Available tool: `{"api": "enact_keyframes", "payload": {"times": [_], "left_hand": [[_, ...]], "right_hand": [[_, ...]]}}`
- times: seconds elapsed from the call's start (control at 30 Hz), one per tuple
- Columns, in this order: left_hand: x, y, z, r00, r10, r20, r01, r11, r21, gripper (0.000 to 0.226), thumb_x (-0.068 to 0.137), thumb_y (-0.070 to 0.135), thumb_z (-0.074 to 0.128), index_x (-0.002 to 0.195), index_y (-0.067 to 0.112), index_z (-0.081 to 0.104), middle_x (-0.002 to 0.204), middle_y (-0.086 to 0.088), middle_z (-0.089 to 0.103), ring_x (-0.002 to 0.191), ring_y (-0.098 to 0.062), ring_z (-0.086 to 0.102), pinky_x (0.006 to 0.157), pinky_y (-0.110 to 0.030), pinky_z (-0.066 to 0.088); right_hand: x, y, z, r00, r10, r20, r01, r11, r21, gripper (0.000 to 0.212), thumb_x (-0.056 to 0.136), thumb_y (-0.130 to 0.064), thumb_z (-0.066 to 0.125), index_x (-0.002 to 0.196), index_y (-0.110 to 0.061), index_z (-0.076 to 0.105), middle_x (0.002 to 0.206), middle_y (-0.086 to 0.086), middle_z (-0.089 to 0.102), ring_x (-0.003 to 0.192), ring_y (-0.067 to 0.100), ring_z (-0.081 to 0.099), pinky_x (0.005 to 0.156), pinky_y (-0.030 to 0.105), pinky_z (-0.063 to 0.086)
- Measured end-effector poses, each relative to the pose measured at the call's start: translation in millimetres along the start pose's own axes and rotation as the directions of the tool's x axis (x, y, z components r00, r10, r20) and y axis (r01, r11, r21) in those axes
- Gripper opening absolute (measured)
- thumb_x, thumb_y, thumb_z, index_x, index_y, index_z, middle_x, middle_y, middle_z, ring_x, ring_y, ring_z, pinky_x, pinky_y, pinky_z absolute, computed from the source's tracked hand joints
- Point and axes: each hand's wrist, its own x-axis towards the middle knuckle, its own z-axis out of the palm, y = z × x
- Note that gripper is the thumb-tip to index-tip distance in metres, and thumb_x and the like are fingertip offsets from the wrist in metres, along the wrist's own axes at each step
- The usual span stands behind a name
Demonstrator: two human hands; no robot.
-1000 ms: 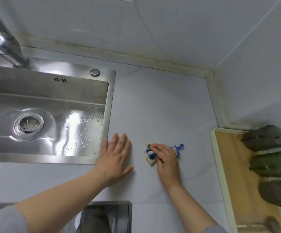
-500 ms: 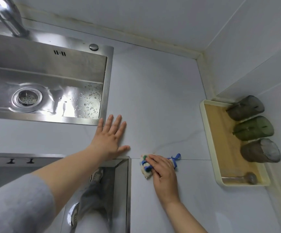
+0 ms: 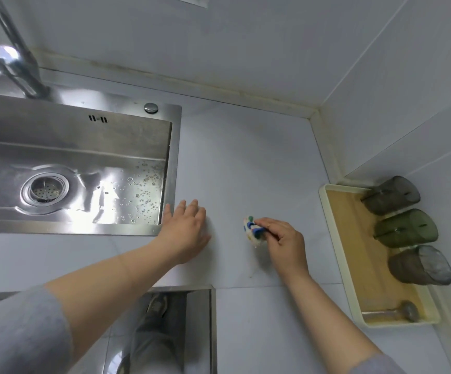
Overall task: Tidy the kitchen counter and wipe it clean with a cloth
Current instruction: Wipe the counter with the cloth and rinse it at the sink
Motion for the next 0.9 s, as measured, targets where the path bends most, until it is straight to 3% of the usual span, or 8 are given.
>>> {"api": "enact_keyframes", "payload": {"times": [0.2,0.37,0.53,0.63,0.77,0.9], "left_hand": [[53.8,-2.1,-27.5,0.998,0.047,-0.042,-0.046,0.999,0.029,0.066,0.099,0.048,0.033,0.151,0.012,0.012,0.161,-0.009,0.003,0.147,-0.032,0.001,0.117,-0.053,0.002],[102.6,-5.2,-39.5,1.0,0.013,-0.029,-0.011,0.999,0.04,0.075,0.097,0.051,0.034,0.153,0.014,0.0,0.161,-0.008,-0.009,0.147,-0.033,-0.009,0.117,-0.052,-0.001],[158.1,-12.5,-59.0,0.999,-0.021,-0.042,0.023,0.998,0.051,0.08,0.096,0.055,0.034,0.153,0.015,-0.006,0.16,-0.006,-0.017,0.146,-0.033,-0.017,0.116,-0.053,-0.005],[199.4,-15.3,-71.8,0.998,-0.026,-0.055,0.03,0.997,0.073,0.081,0.095,0.059,0.028,0.152,0.015,-0.008,0.159,-0.007,-0.019,0.145,-0.034,-0.02,0.115,-0.054,-0.007],[242.6,-21.8,-71.8,0.998,-0.017,-0.062,0.023,0.996,0.091,0.098,0.069,0.072,-0.01,0.15,0.018,-0.017,0.156,-0.007,-0.027,0.142,-0.035,-0.028,0.112,-0.057,-0.013],[273.9,-32.6,-69.6,0.993,-0.002,-0.117,0.008,0.999,0.054,0.099,0.069,0.075,-0.009,0.152,0.021,-0.01,0.157,-0.007,-0.022,0.139,-0.031,-0.031,0.109,-0.059,-0.013]], "right_hand": [[71.6,5.3,7.0,0.998,-0.04,-0.056,0.039,0.999,-0.026,0.028,0.081,0.005,0.063,0.099,-0.013,0.076,0.101,-0.001,0.073,0.094,0.007,0.059,0.089,0.025,0.048],[148.9,15.5,10.7,0.997,-0.052,-0.051,0.05,0.998,-0.038,0.027,0.081,0.002,0.062,0.098,-0.013,0.076,0.101,0.0,0.073,0.095,0.016,0.063,0.086,0.023,0.046],[241.1,24.1,14.3,0.997,-0.071,-0.036,0.07,0.997,-0.039,0.031,0.078,-0.021,0.053,0.097,-0.012,0.076,0.1,0.003,0.074,0.095,0.022,0.065,0.087,0.032,0.05],[295.5,30.2,15.4,0.992,-0.12,-0.03,0.118,0.992,-0.049,0.043,0.078,-0.035,0.046,0.096,-0.011,0.076,0.099,0.005,0.074,0.091,0.013,0.063,0.084,0.028,0.047],[353.3,42.8,23.8,0.993,-0.116,-0.02,0.113,0.987,-0.113,0.038,0.075,-0.016,0.047,0.099,-0.012,0.076,0.103,0.005,0.073,0.097,0.023,0.065,0.089,0.029,0.047],[401.1,48.1,41.6,0.984,-0.175,0.024,0.177,0.973,-0.146,0.038,0.075,-0.014,0.047,0.1,-0.007,0.075,0.101,0.009,0.073,0.096,0.022,0.065,0.089,0.018,0.04]]}}
